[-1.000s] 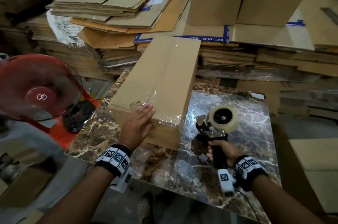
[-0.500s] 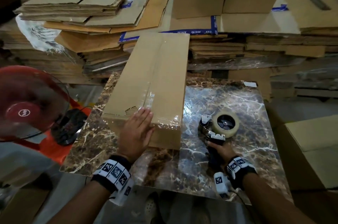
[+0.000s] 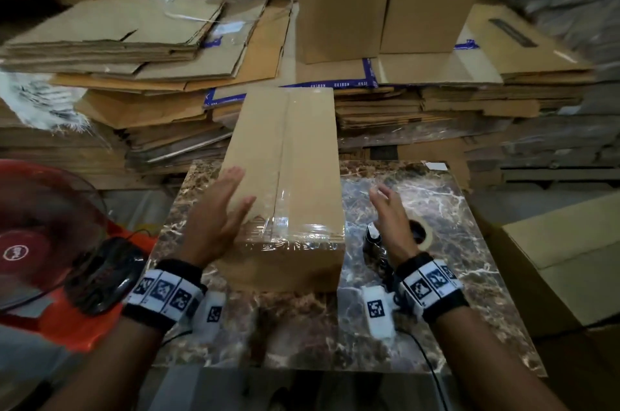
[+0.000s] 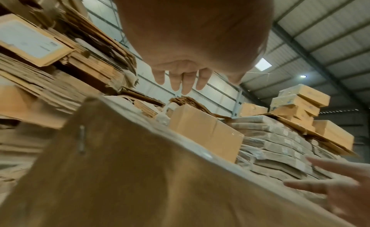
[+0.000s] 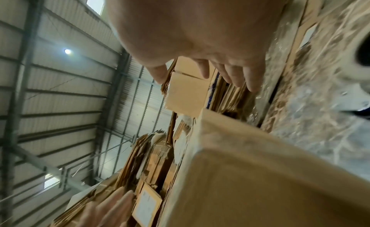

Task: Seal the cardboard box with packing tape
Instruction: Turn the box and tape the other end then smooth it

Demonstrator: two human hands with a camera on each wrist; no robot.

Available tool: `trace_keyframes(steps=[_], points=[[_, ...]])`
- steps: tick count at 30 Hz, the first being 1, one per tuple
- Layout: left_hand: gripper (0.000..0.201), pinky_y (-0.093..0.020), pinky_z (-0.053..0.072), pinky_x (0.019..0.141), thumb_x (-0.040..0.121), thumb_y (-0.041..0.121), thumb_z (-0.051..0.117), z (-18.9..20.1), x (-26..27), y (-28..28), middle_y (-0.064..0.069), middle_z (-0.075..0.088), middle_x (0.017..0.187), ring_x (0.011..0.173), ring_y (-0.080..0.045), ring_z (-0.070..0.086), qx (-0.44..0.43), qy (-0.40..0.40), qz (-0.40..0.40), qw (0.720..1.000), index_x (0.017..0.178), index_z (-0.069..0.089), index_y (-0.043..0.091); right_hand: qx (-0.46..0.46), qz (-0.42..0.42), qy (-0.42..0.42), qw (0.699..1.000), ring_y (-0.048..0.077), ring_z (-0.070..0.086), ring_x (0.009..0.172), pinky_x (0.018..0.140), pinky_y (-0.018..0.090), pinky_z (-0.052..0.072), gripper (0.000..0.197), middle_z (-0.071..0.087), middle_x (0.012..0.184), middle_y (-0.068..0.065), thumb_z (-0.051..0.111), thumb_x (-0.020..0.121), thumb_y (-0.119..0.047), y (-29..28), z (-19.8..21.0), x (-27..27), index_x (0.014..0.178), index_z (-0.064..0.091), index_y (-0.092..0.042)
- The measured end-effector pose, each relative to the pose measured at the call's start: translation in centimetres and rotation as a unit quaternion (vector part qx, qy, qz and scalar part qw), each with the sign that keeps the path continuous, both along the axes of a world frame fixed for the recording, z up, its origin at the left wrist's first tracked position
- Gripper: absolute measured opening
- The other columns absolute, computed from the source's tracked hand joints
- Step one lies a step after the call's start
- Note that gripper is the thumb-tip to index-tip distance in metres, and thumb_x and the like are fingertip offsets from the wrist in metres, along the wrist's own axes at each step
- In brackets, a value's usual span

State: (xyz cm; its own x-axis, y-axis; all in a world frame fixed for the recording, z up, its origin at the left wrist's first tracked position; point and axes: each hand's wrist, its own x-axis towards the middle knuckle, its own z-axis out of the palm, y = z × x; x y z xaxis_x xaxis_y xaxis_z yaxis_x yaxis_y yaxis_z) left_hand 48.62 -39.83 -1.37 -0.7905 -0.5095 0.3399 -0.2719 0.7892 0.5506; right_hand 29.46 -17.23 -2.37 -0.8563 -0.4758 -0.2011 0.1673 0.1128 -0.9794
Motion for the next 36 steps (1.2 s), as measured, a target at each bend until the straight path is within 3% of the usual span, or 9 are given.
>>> trace_keyframes(steps=[6, 11, 14, 18, 20, 23, 25, 29, 36], points=[[0.086, -0.053, 0.016, 0.121, 0.09, 0.069, 0.037, -4.7, -0.4, -5.9, -0.009, 0.011, 0.165, 0.151, -0.025, 0.012, 0.125, -0.137, 0.047, 0.981, 0.157, 0.018, 0.017, 0.003, 0.052, -0.066, 0.996, 0.025, 0.042, 0.137, 0.113, 0.054, 0.034, 0.101, 0.04, 0.153, 0.006, 0.046, 0.068, -0.08, -4.8, -1.2, 3.7, 0.148, 0.03, -0.021], [0.061, -0.033, 0.045, 0.1, 0.1, 0.027, 0.053, -5.0, -0.1, -5.9, 0.002, 0.031, 0.158, 0.136, -0.022, 0.043, 0.417, 0.025, 0.057, 0.907, 0.154, 0.025, 0.03, 0.003, 0.031, -0.168, 0.985, 0.018, 0.04, 0.13, 0.117, 0.042, 0.021, 0.05, 0.049, 0.135, 0.0, 0.038, 0.101, -0.046, -5.3, -0.4, 3.8, 0.144, 0.043, -0.02], [0.06, -0.025, 0.047, 0.093, 0.101, 0.017, 0.051, -4.6, -0.1, -5.5, 0.0, 0.03, 0.158, 0.131, -0.019, 0.045, 0.505, 0.092, 0.062, 0.856, 0.154, 0.026, 0.028, -0.014, 0.033, -0.193, 0.98, 0.022, 0.03, 0.143, 0.122, 0.048, 0.016, 0.051, 0.041, 0.152, 0.001, 0.042, 0.098, -0.05, -5.4, -0.5, 3.3, 0.143, 0.046, -0.027], [0.057, -0.022, 0.046, 0.086, 0.102, 0.026, 0.048, -3.5, 0.0, -4.7, -0.005, 0.031, 0.158, 0.126, -0.016, 0.048, 0.508, 0.09, 0.059, 0.855, 0.154, 0.025, 0.026, 0.016, 0.037, -0.144, 0.989, 0.028, 0.035, 0.141, 0.12, 0.051, 0.021, 0.061, 0.038, 0.154, 0.004, 0.042, 0.096, -0.057, -6.1, -1.8, 3.4, 0.146, 0.04, -0.021], [0.059, -0.027, 0.042, 0.099, 0.102, 0.035, 0.045, -3.0, 0.2, -4.6, -0.005, 0.025, 0.162, 0.133, -0.018, 0.043, 0.417, 0.029, 0.043, 0.907, 0.156, 0.022, 0.025, 0.107, 0.047, -0.063, 0.991, 0.031, 0.044, 0.134, 0.115, 0.054, 0.031, 0.093, 0.038, 0.154, 0.012, 0.042, 0.081, -0.078, -6.4, -2.8, 3.1, 0.149, 0.029, -0.015], [0.07, -0.04, 0.016, 0.118, 0.099, 0.057, 0.036, -2.8, 0.2, -5.3, 0.001, 0.003, 0.164, 0.15, -0.016, 0.008, 0.076, -0.08, -0.015, 0.994, 0.156, 0.018, 0.02, 0.331, 0.094, 0.221, 0.913, 0.031, 0.003, 0.151, 0.119, 0.058, 0.006, 0.091, -0.002, 0.164, 0.011, 0.023, 0.087, -0.076, -6.0, -2.3, 3.5, 0.155, 0.005, -0.019], [0.08, -0.039, 0.009, 0.12, 0.093, 0.069, 0.019, -2.4, 0.2, -5.1, 0.002, 0.001, 0.162, 0.149, -0.013, 0.001, -0.043, -0.112, -0.087, 0.989, 0.156, 0.015, 0.019, 0.352, 0.148, 0.371, 0.846, 0.024, -0.014, 0.15, 0.117, 0.05, -0.005, 0.085, -0.018, 0.16, 0.006, 0.014, 0.089, -0.071, -5.9, -0.8, 4.4, 0.156, -0.001, -0.02], [0.091, -0.045, 0.013, 0.124, 0.089, 0.076, -0.001, -3.4, 0.4, -4.5, -0.004, 0.004, 0.165, 0.152, -0.016, 0.001, -0.153, -0.21, -0.192, 0.946, 0.157, 0.01, 0.017, 0.362, 0.284, 0.499, 0.734, 0.02, -0.01, 0.151, 0.124, 0.052, 0.004, 0.076, -0.013, 0.162, 0.007, 0.0, 0.092, -0.066, -6.5, -2.0, 5.1, 0.155, -0.004, -0.022], [0.097, -0.041, 0.011, 0.122, 0.091, 0.077, 0.012, -4.5, 0.1, -4.2, -0.015, 0.018, 0.162, 0.151, -0.026, 0.016, -0.272, -0.229, -0.211, 0.911, 0.155, 0.02, 0.005, 0.434, 0.368, 0.542, 0.619, 0.035, 0.036, 0.142, 0.103, 0.069, 0.038, 0.082, 0.033, 0.155, 0.017, 0.001, 0.095, -0.067, -7.0, -2.1, 5.0, 0.148, 0.036, -0.014]])
